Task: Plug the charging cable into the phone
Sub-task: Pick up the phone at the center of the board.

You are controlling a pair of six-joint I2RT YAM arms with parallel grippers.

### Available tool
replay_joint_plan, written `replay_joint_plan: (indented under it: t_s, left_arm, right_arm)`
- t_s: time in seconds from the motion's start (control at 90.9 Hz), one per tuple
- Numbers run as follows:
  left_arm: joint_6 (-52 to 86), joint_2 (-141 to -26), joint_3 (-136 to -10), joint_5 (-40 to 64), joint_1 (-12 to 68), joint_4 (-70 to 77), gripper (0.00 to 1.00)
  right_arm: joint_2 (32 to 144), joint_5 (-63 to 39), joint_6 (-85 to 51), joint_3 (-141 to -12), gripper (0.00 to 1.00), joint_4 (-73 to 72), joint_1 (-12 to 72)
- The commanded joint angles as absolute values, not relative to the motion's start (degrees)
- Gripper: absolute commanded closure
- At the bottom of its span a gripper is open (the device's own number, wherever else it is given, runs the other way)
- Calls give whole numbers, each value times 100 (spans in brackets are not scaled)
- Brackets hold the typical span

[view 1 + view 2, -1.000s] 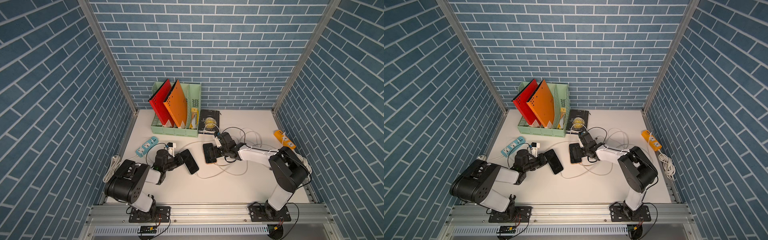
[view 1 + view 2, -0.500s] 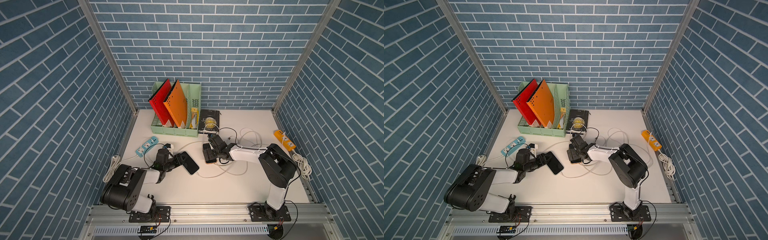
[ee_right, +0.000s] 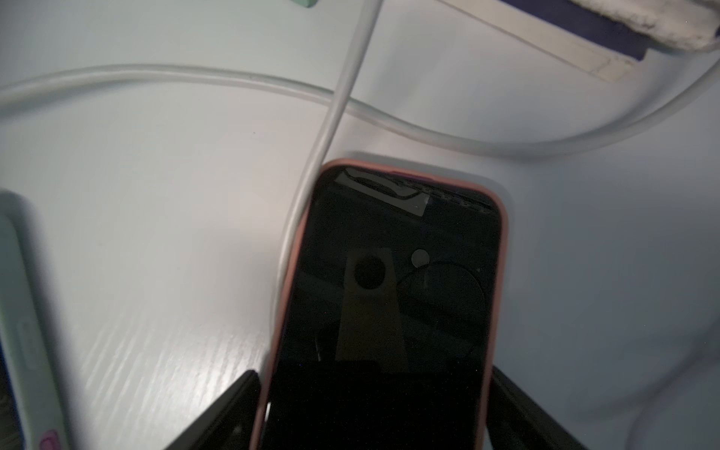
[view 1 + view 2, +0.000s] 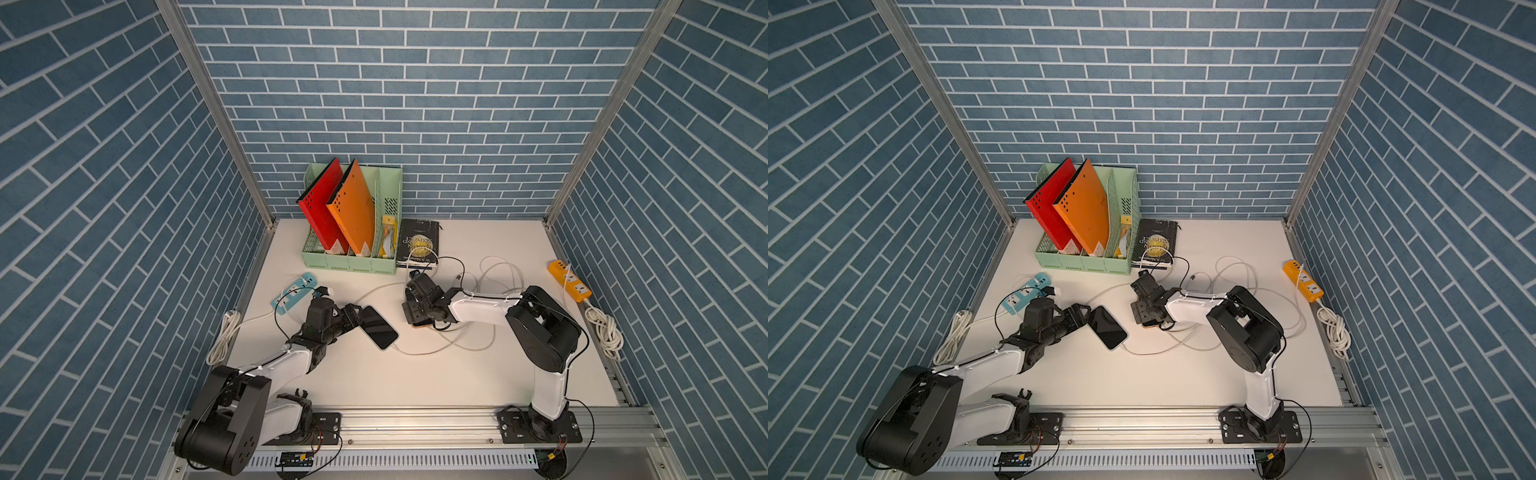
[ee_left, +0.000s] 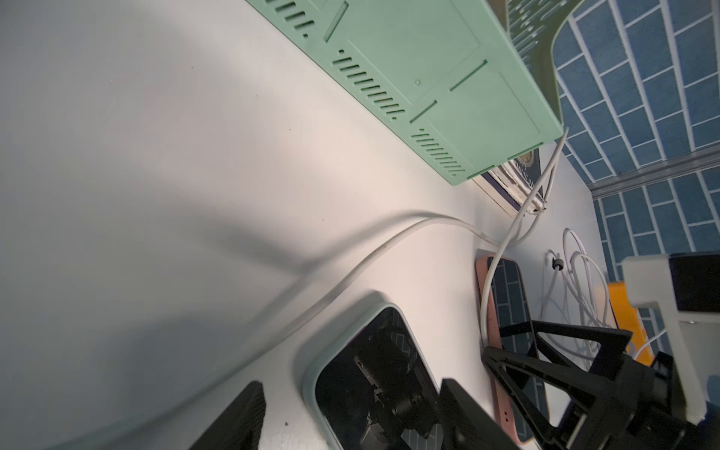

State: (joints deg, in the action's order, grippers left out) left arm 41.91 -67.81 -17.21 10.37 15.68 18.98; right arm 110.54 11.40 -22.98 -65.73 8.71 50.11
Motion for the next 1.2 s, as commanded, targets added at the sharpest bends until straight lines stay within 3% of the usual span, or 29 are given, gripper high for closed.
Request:
replay_joint_plan:
  t_s: [0.0, 0.242, 0.495, 0.704, 0.836, 1.188]
  left_arm:
    - [4117, -6460, -1792, 603, 1573, 1404, 26]
    - [4184, -5933, -1683, 1105, 1573, 1645, 27]
    - [4555, -5864, -1512, 2232, 1746, 2735, 31]
    - [4791, -6226, -1782, 2153, 2458, 3176, 31]
    - [4994, -6693, -1968, 2092, 2871, 3657, 31]
    - [5520, -7949, -2441, 1837, 3545, 4593, 31]
  right_arm:
    - [11222, 1467, -2301, -6644, 19, 1312, 5077]
    - [10837, 1366, -2145, -6627, 32, 1213, 5053]
    - [9710, 446, -1876, -6036, 35, 865, 4614]
    - [9026, -23, -1678, -5475, 36, 739, 4317]
    - [8711, -943, -1556, -5040, 37, 153, 4336]
    - [8700, -1768, -1540, -4701, 39, -497, 4598]
